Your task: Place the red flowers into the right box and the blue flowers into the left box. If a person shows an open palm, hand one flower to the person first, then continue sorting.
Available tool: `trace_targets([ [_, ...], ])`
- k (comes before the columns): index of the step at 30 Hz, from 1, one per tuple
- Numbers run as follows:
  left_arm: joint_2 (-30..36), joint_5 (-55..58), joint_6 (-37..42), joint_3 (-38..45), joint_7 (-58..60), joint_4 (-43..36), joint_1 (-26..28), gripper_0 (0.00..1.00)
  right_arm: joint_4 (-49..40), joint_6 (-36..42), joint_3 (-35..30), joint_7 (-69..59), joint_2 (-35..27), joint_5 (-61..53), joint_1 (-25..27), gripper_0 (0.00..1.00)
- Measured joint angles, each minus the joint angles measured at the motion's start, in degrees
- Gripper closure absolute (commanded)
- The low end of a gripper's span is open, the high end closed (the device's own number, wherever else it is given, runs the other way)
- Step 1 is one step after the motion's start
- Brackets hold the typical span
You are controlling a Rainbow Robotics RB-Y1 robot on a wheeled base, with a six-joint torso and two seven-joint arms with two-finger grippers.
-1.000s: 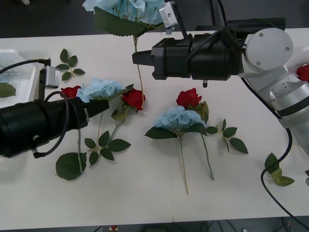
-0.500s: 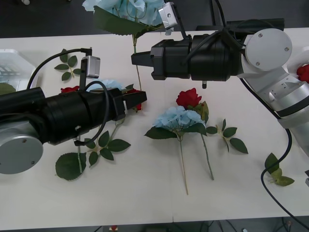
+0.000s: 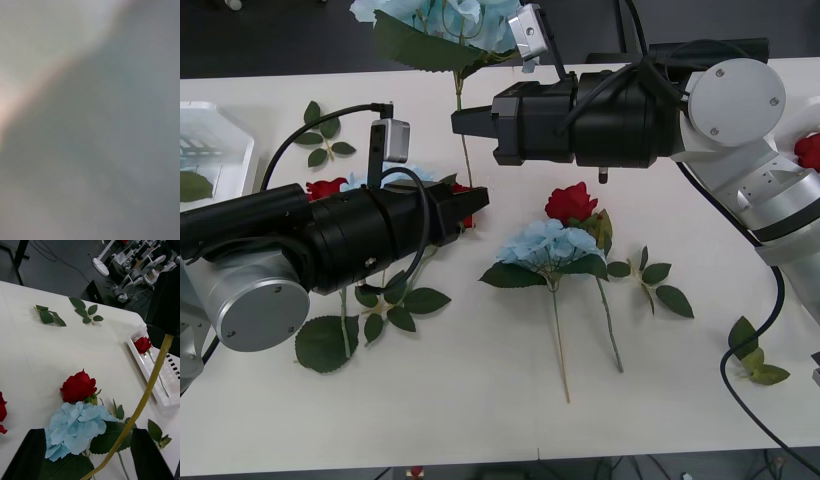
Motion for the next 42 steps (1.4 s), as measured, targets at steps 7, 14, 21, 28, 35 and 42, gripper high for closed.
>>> trace_targets([
  [7, -0.01, -0.05, -0.03, 0.00, 0.00, 0.00, -0.02, 1.00, 0.00, 0.00, 0.00, -0.02, 0.00, -0.21, 0.00, 1.00],
  [14, -0.28, -0.26, -0.04, 0.00, 0.00, 0.00, -0.07, 1.00, 0.00, -0.04, 0.00, -0.05, 0.00, -0.45, 0.00, 1.00],
  [21, -0.35, -0.72, -0.06, 0.00, 0.00, 0.00, -0.11, 1.00, 0.00, -0.09, 0.02, -0.15, 0.00, -0.72, 0.00, 0.87],
  [28, -0.34, -1.24, -0.09, 0.00, 0.00, 0.02, -0.13, 1.00, 0.00, -0.74, 0.04, -1.31, 0.00, -0.74, 0.00, 0.00],
  [35, 1.60, -0.59, 1.99, 1.14, 0.00, -0.33, -0.18, 1.00, 0.00, -1.76, 0.10, -1.35, 0.00, -0.74, 0.00, 0.00],
  [42, 5.18, 6.36, 30.28, 20.19, 0.00, -4.60, 0.64, 1.00, 0.00, -1.82, 0.13, -1.35, 0.00, -0.70, -0.01, 0.00],
])
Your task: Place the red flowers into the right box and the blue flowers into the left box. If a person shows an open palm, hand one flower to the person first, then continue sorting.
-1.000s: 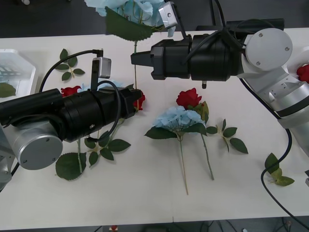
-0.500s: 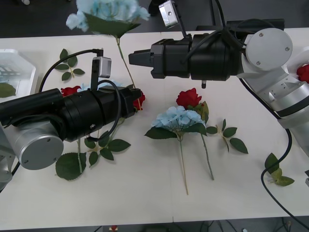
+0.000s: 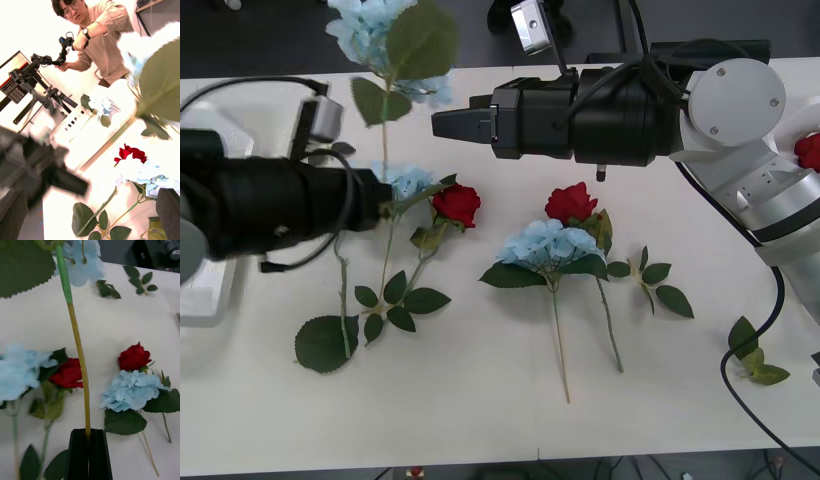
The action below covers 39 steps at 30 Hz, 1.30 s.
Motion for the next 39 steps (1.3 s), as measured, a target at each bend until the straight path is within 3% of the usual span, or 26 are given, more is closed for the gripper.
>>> trace_targets([
  [7, 7.68, 1.41, 13.52, 16.32, 0.00, -0.40, 3.68, 1.00, 0.00, 1.91, 0.03, -0.54, -0.16, 3.02, -0.01, 0.00],
  [14, 13.03, 0.18, 22.15, 26.67, -2.60, 2.06, 8.58, 1.00, 0.00, 14.55, 0.07, -13.53, -3.34, 15.30, -0.07, 0.00],
  [21, 13.84, -10.25, 22.80, 34.91, -24.66, 7.93, 15.79, 1.00, -0.03, 28.88, 0.16, -14.60, -9.57, 27.84, -0.12, 0.00],
  [27, 13.84, -12.68, 22.61, 37.48, -25.30, 13.45, 20.08, 1.00, -0.05, 35.52, 1.19, -14.60, -12.15, 37.50, -0.14, 0.00],
  [32, 13.84, -16.97, 17.17, 36.41, -25.99, 20.38, 21.64, 1.00, -0.52, 32.77, 5.64, -14.60, -15.27, 43.30, 0.32, 0.00],
  [34, 13.85, -17.50, 14.73, 35.43, -27.98, 22.36, 22.15, 0.91, -1.58, 30.98, 7.09, -14.60, -16.70, 44.83, 1.25, 0.00],
  [35, 13.86, -17.85, 14.18, 34.82, -29.17, 22.90, 22.34, 0.76, -2.18, 30.60, 7.49, -14.60, -17.29, 45.04, 1.94, 0.00],
  [36, 13.87, -18.34, 13.90, 34.16, -30.31, 23.18, 22.43, 0.54, -2.73, 30.44, 7.65, -14.60, -17.70, 45.09, 2.70, 0.00],
  [39, 13.94, -19.30, 13.53, 32.25, -31.92, 23.25, 22.44, 0.19, -4.43, 30.35, 7.65, -14.62, -18.04, 46.36, 4.98, 0.00],
])
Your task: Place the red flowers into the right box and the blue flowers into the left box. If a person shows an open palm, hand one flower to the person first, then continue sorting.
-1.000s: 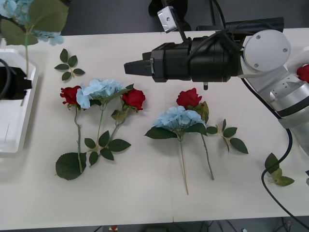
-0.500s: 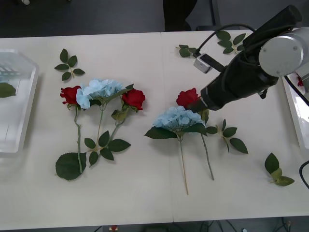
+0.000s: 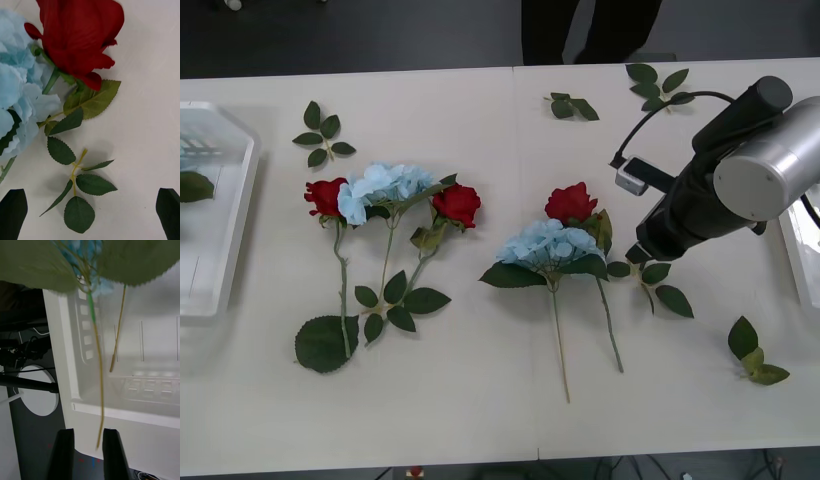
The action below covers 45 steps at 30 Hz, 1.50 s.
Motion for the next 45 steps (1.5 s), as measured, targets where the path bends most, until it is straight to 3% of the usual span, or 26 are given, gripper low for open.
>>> trace_targets([
  [5, 0.07, -0.45, -1.56, -1.66, 0.00, 0.02, 0.00, 0.00, -4.41, -0.92, 0.01, -6.82, 0.00, 4.01, 4.33, 0.00],
  [13, 0.25, 0.34, -1.75, -1.94, 0.00, -0.29, 0.00, 0.00, -10.33, -0.89, 0.07, -16.65, 0.16, 9.52, 10.23, 0.00],
  [25, 0.58, 20.51, 4.42, 2.84, 3.48, -12.63, -0.97, 0.00, -10.07, -1.35, 4.05, -26.91, 4.87, 18.61, 10.85, 0.00],
  [28, 0.58, 20.00, 2.91, -0.97, 11.55, -12.74, -3.78, 0.00, -9.88, -1.34, 4.11, -26.91, 6.38, 19.37, 10.85, 0.00],
  [33, 0.74, 13.41, -1.13, -14.72, 28.22, -12.67, -11.19, 0.00, -8.04, -1.35, 4.11, -28.70, 9.92, 21.64, 10.84, 0.00],
  [37, 0.84, 9.62, -3.86, -22.42, 29.83, -12.67, -14.25, 0.00, -4.37, -2.78, 4.26, -29.47, 12.42, 22.98, 10.73, 0.00],
  [41, 0.85, 9.27, -5.06, -23.25, 29.83, -12.67, -14.30, 0.00, 0.10, -6.07, 6.14, -29.51, 13.57, 25.01, 9.89, 0.00],
  [42, 0.85, 9.27, -5.07, -23.25, 29.83, -12.67, -14.30, 0.00, 1.01, -6.81, 6.66, -29.55, 13.76, 25.07, 9.63, 0.07],
  [43, 0.85, 9.27, -5.07, -23.25, 29.83, -12.67, -14.30, 0.00, 1.81, -7.25, 7.06, -29.66, 13.93, 25.07, 9.40, 0.30],
  [44, 0.86, 9.27, -5.07, -23.25, 29.83, -12.67, -14.30, 0.00, 2.34, -7.29, 7.37, -29.85, 14.12, 25.08, 9.20, 0.43],
  [45, 0.86, 9.27, -5.08, -23.25, 29.83, -12.67, -14.30, 0.00, 2.60, -7.28, 7.53, -30.06, 14.23, 25.08, 9.05, 0.67],
])
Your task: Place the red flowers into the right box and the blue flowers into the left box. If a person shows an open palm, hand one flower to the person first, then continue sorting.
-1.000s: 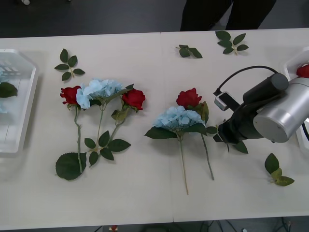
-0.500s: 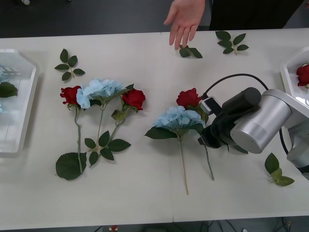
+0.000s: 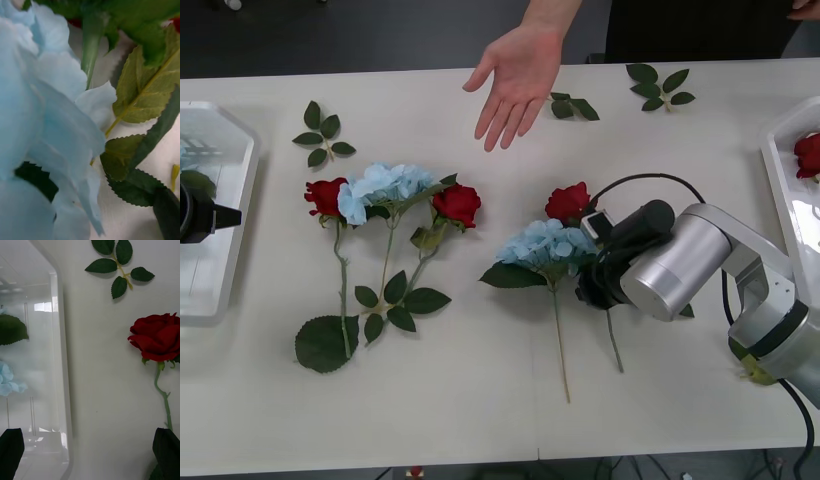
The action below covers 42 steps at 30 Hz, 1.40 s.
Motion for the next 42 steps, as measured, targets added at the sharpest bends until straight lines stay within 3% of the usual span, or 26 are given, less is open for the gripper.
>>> trace_targets([
  [1, 0.00, 0.00, -0.01, 0.00, 0.00, 0.00, 0.00, 0.00, 0.12, 0.02, 0.09, -0.13, 0.08, 0.02, -0.11, 0.79],
  [2, 0.00, 0.00, -0.01, 0.00, 0.00, 0.00, 0.00, 0.00, 0.14, 0.07, 0.09, -0.17, 0.15, 0.06, -0.16, 0.85],
  [3, 0.00, 0.00, -0.01, 0.00, 0.00, 0.00, 0.00, 0.00, 0.14, 0.13, 0.09, -0.18, 0.17, 0.13, -0.20, 0.98],
  [4, 0.00, 0.00, -0.01, 0.00, 0.00, 0.00, 0.00, 0.00, 0.14, 0.15, 0.09, -0.18, 0.17, 0.20, -0.21, 1.00],
  [20, 0.00, 0.00, -0.01, 0.00, 0.00, 0.00, 0.00, 0.00, 0.14, 0.26, -1.51, -0.37, 0.17, -2.34, -0.37, 1.00],
  [25, 0.01, 0.00, -0.02, 0.00, 0.00, 0.00, 0.00, 0.00, -0.25, 1.57, -8.67, -0.36, 0.16, -8.58, -0.38, 1.00],
  [29, 0.01, 0.00, -0.03, 0.01, 0.00, 0.00, 0.00, 0.00, -0.97, 1.70, -18.24, 0.33, 0.15, -14.41, -0.38, 1.00],
  [36, 0.02, 0.00, -0.04, 0.01, 0.00, -0.01, 0.00, 0.00, -1.18, 1.38, -33.06, 15.37, 0.15, -20.60, -0.38, 1.00],
  [42, 0.02, 0.00, -0.04, 0.02, 0.00, -0.01, 0.00, 0.00, -1.21, -10.86, -35.43, 19.63, 0.14, -25.41, -0.85, 1.00],
])
